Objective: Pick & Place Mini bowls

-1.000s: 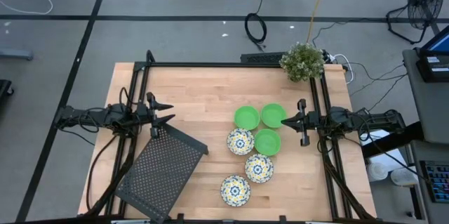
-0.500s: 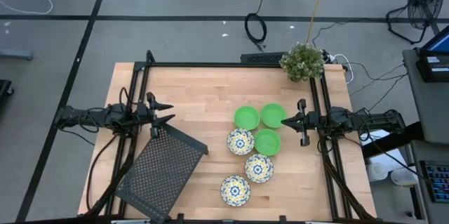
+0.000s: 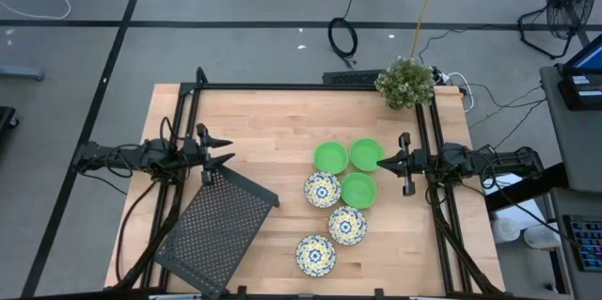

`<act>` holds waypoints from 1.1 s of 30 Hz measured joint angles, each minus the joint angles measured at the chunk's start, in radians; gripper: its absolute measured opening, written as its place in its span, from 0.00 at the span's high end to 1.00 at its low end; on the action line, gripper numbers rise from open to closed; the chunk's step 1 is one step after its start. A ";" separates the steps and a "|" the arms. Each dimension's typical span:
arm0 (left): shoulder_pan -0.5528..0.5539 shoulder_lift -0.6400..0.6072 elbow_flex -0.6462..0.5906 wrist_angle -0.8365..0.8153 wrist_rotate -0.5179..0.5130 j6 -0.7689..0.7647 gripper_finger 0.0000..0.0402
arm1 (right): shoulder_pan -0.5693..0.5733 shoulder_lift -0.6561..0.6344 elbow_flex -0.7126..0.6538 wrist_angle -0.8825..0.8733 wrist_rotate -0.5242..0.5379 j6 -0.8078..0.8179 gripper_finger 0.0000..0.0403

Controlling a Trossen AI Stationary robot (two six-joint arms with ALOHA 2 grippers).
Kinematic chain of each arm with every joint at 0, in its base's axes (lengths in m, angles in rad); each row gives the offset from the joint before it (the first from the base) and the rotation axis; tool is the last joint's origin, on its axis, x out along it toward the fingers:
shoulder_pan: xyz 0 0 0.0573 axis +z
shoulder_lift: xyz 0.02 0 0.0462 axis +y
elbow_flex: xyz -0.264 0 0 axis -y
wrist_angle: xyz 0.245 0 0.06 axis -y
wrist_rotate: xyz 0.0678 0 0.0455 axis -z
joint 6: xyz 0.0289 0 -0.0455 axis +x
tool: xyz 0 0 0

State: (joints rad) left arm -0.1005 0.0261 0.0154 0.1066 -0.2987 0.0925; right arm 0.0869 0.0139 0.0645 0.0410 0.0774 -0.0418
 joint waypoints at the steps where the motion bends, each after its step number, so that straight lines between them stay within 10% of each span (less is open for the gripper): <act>1: 0.000 0.000 0.000 0.000 0.000 0.000 0.56 | 0.000 0.000 0.000 0.000 0.000 0.000 1.00; 23: 0.000 0.000 0.000 0.000 0.000 0.000 0.56 | 0.000 0.001 0.000 0.061 0.003 0.004 1.00; 33: 0.000 0.000 0.000 0.000 0.000 0.000 0.56 | 0.000 0.000 0.000 0.296 0.006 0.450 1.00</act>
State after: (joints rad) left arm -0.1003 0.0259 0.0154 0.1066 -0.2986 0.0925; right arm 0.0868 0.0139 0.0643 0.3372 0.0829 0.4080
